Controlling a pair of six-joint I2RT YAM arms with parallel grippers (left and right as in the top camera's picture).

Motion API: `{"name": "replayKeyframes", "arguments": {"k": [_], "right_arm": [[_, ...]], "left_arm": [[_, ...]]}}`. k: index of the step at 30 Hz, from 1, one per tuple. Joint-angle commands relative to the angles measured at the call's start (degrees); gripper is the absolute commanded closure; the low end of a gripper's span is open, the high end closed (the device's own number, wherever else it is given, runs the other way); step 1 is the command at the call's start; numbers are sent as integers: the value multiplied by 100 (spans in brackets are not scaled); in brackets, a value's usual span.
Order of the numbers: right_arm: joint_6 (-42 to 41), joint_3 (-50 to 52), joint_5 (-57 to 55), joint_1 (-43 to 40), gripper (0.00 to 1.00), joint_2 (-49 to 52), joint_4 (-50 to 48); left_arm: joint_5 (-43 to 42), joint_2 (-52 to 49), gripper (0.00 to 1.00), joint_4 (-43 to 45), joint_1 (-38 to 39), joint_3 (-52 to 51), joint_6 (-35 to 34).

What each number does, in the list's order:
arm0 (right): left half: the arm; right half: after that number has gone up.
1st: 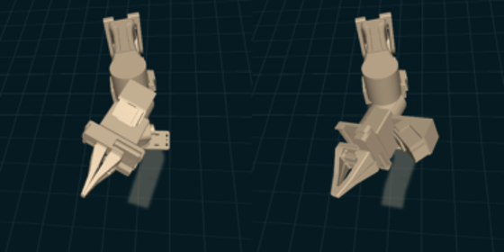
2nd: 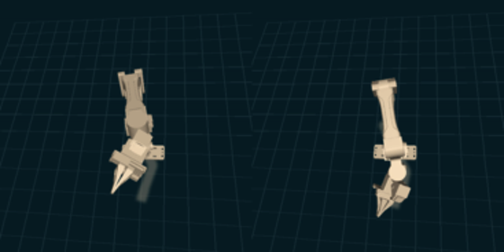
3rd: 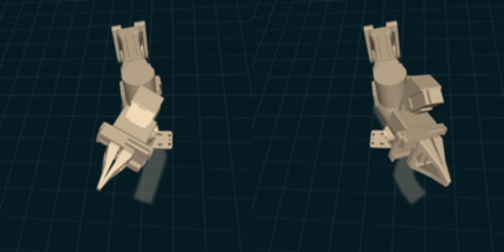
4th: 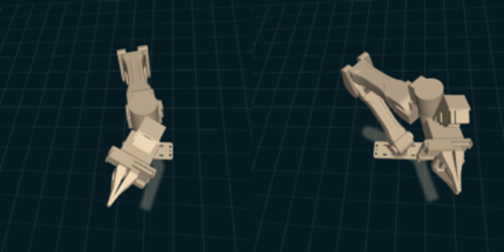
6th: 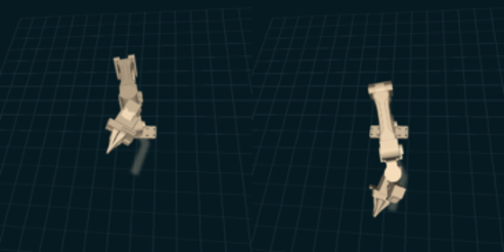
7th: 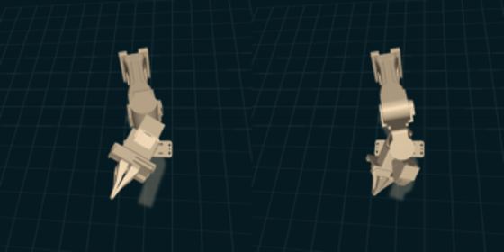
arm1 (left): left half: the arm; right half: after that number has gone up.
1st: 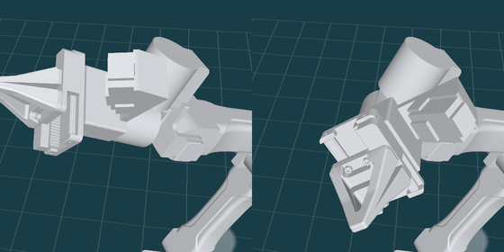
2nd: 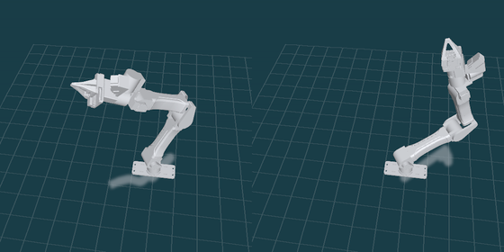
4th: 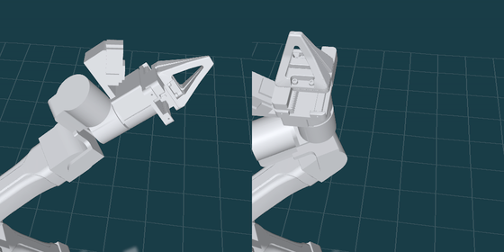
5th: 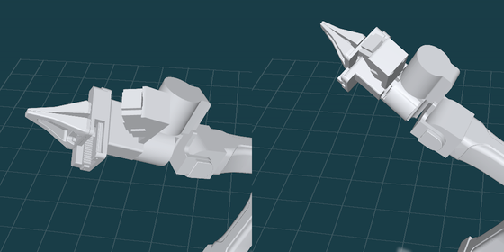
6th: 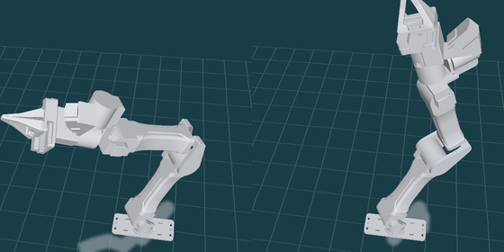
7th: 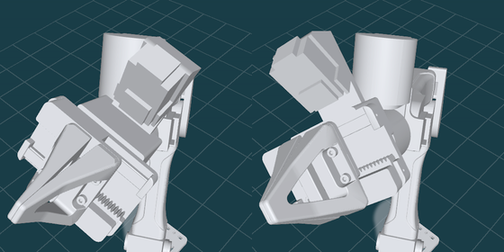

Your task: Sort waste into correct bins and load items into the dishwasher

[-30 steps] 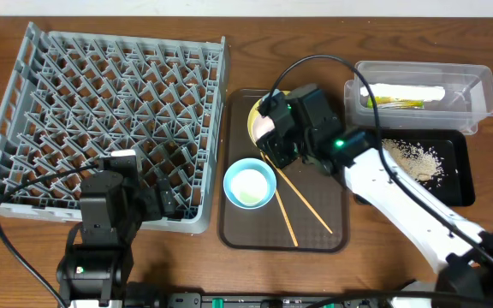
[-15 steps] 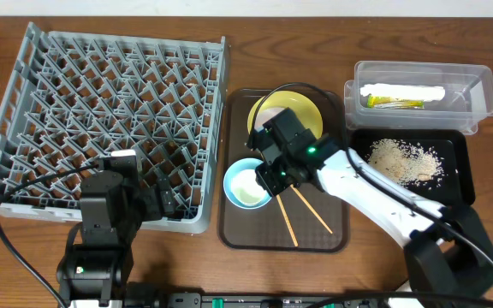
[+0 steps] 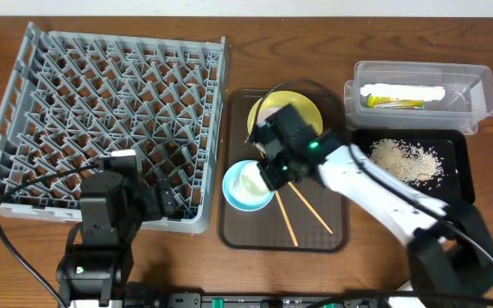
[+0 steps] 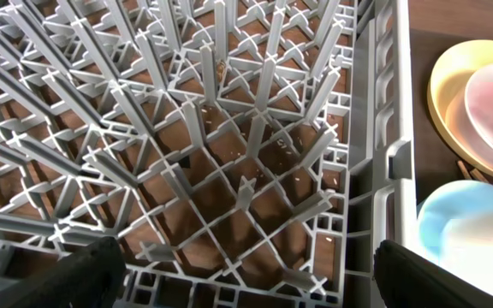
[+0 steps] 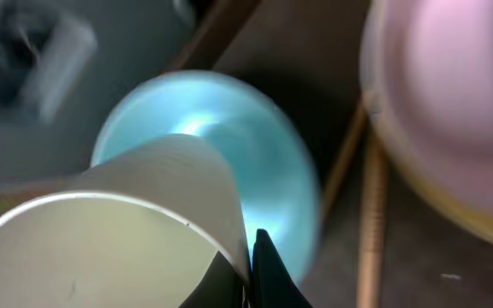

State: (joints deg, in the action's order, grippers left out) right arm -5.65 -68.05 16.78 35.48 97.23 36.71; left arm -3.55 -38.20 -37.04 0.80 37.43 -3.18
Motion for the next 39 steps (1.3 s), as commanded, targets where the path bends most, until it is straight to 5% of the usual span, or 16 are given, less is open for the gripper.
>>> {"name": "replayKeyframes", "arguments": {"k": [1,8,20,29,39], "right_arm": [[-9,-516,20,-304,99,-634,-24],[-927,-608,240,-844,99,-922,-748],[-1027,-608,4153,-1145,99,-909,-1250],[-1023,-608,5547,-1106,99,-909,-1252],[-1023,-608,5904,-966,99,-909,-1248]], "left_arm": [[-330,9,4,70,-31,122,-55],[-2472,-188,4,756,-31,118,-55],[-6457,-1082,5,3071,-31,118,-55],[-6977,-1250,5,4063,-31,118,-319],[-7329,-1250,4,4935,-28,118,-625]]}}
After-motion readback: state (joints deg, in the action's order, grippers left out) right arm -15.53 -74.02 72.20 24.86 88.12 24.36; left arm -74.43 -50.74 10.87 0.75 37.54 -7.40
